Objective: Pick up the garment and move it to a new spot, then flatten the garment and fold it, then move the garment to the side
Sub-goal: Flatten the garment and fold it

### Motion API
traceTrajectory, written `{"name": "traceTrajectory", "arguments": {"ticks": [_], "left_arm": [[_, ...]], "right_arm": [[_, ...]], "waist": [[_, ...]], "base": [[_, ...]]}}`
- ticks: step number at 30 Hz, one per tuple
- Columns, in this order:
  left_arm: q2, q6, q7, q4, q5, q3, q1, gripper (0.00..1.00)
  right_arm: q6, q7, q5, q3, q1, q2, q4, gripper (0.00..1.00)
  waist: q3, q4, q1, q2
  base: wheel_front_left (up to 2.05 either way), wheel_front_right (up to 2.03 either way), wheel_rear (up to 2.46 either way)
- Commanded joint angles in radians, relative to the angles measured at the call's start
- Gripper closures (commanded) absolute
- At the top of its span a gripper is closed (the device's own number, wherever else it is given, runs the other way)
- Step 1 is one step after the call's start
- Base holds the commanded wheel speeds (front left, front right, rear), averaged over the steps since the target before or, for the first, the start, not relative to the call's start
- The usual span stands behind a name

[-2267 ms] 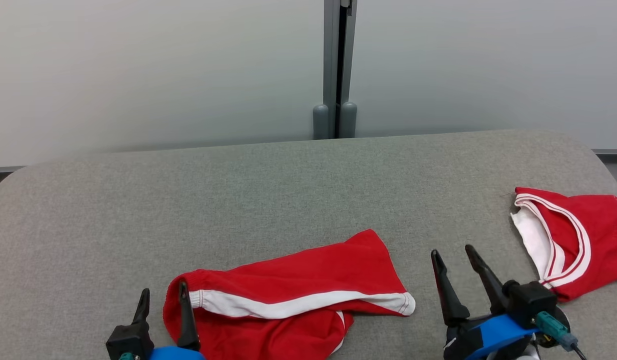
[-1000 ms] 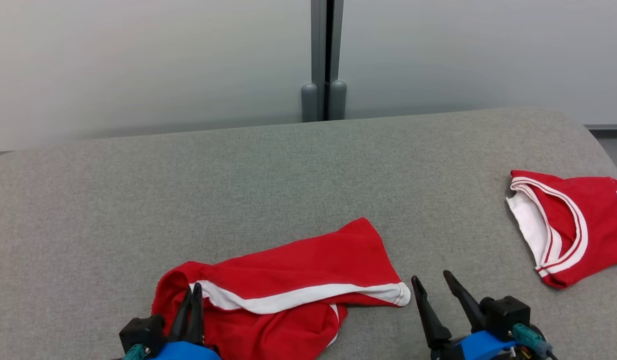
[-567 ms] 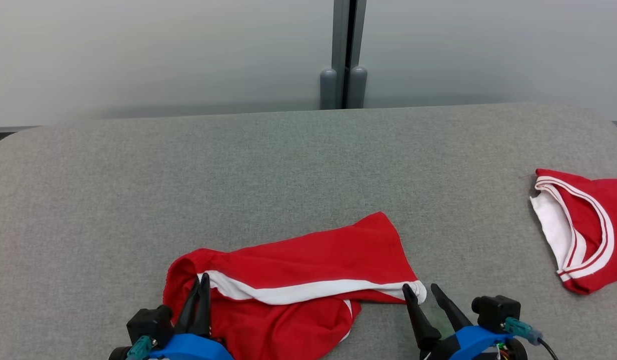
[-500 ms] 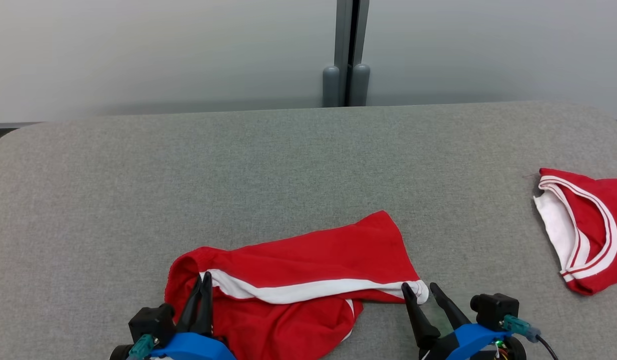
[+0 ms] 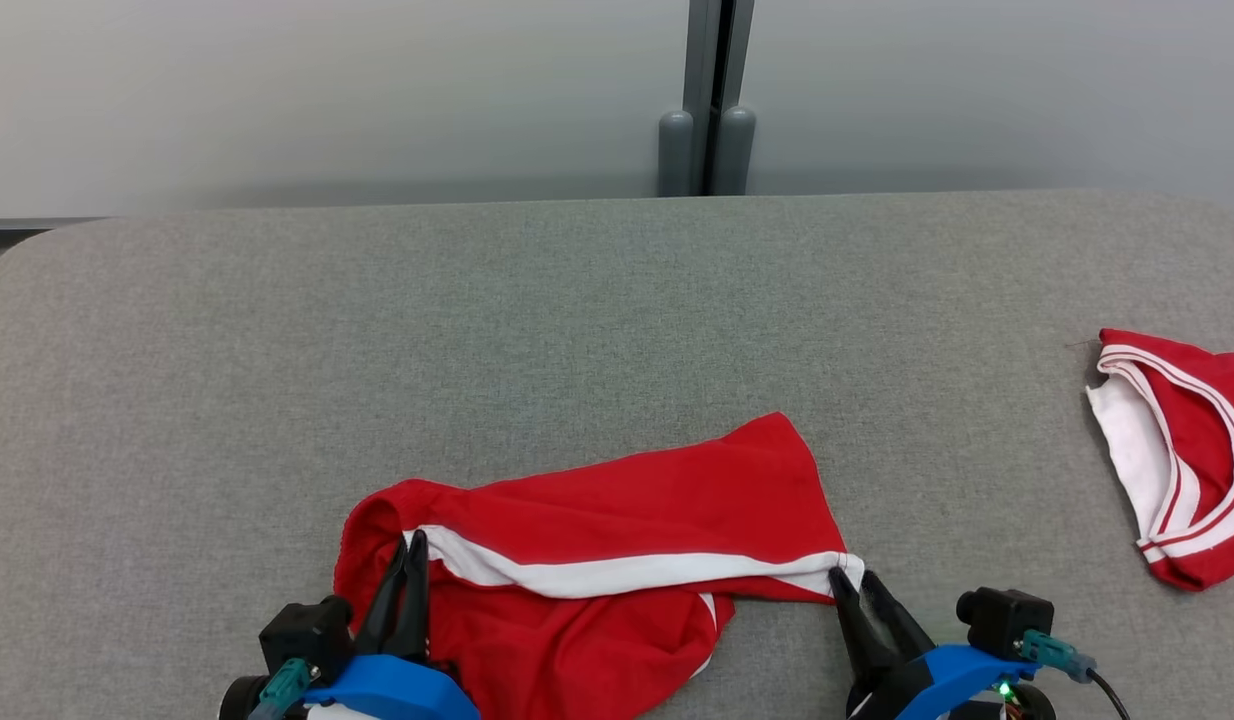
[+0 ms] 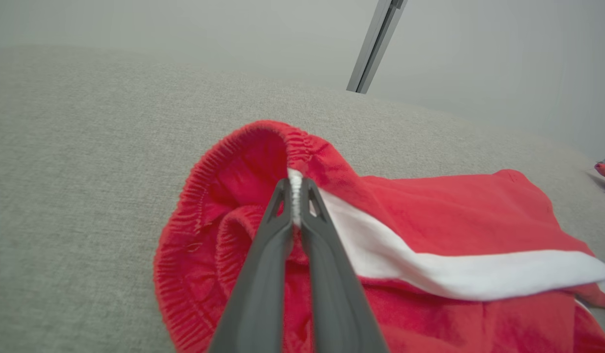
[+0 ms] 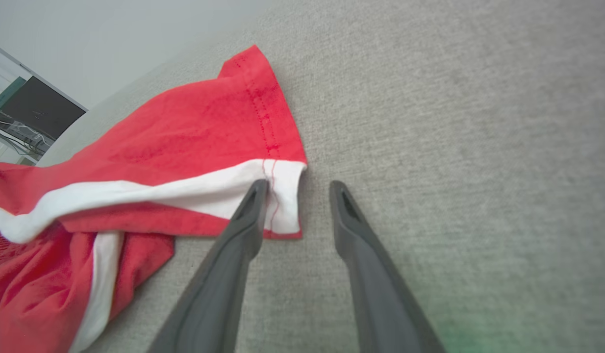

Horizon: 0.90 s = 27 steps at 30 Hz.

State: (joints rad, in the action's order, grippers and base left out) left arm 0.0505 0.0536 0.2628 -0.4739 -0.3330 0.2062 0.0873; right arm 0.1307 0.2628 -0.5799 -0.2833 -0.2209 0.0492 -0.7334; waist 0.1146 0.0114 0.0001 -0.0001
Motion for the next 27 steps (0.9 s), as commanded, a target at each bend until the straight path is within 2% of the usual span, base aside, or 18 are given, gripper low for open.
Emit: {"name": "traceTrajectory", "arguments": {"ticks": [1, 3, 10, 18, 23, 27], "left_arm": [[0.000, -0.001, 0.003, 0.005, 0.007, -0.004, 0.014, 1.00], [0.000, -0.001, 0.003, 0.004, 0.008, -0.006, 0.017, 1.00], [0.000, 0.006, 0.003, 0.010, 0.004, -0.010, 0.023, 1.00], [-0.001, 0.038, 0.003, 0.134, 0.021, -0.019, 0.086, 1.00], [0.022, 0.068, 0.003, 0.176, 0.043, 0.006, 0.220, 1.00], [0.059, 0.076, -0.023, 0.146, 0.040, 0.047, 0.405, 1.00]], "right_arm": [[0.000, 0.002, -0.001, -0.015, -0.011, 0.003, 0.002, 0.62], [0.000, 0.003, -0.002, -0.025, -0.016, 0.003, 0.005, 1.00], [0.000, 0.003, 0.029, 0.007, -0.018, 0.004, 0.066, 1.00], [0.000, 0.003, 0.038, 0.082, -0.017, 0.012, 0.314, 1.00], [0.000, 0.003, 0.011, 0.073, -0.112, 0.083, 0.469, 1.00], [0.000, 0.003, 0.015, 0.071, -0.261, 0.154, 0.510, 1.00]], "waist": [[0.003, 0.001, -0.0001, 0.0001], [0.007, 0.001, -0.0001, 0.0001], [0.000, -0.003, -0.0001, 0.0001], [-0.081, -0.034, -0.0001, 0.0001], [-0.105, -0.058, -0.0001, 0.0001], [-0.067, -0.073, -0.0001, 0.0001]], "base": [[0.00, 0.00, 0.00], [0.00, 0.00, 0.00], [0.00, 0.00, 0.00], [0.00, 0.00, 0.00], [0.00, 0.00, 0.00], [0.00, 0.00, 0.00]]}}
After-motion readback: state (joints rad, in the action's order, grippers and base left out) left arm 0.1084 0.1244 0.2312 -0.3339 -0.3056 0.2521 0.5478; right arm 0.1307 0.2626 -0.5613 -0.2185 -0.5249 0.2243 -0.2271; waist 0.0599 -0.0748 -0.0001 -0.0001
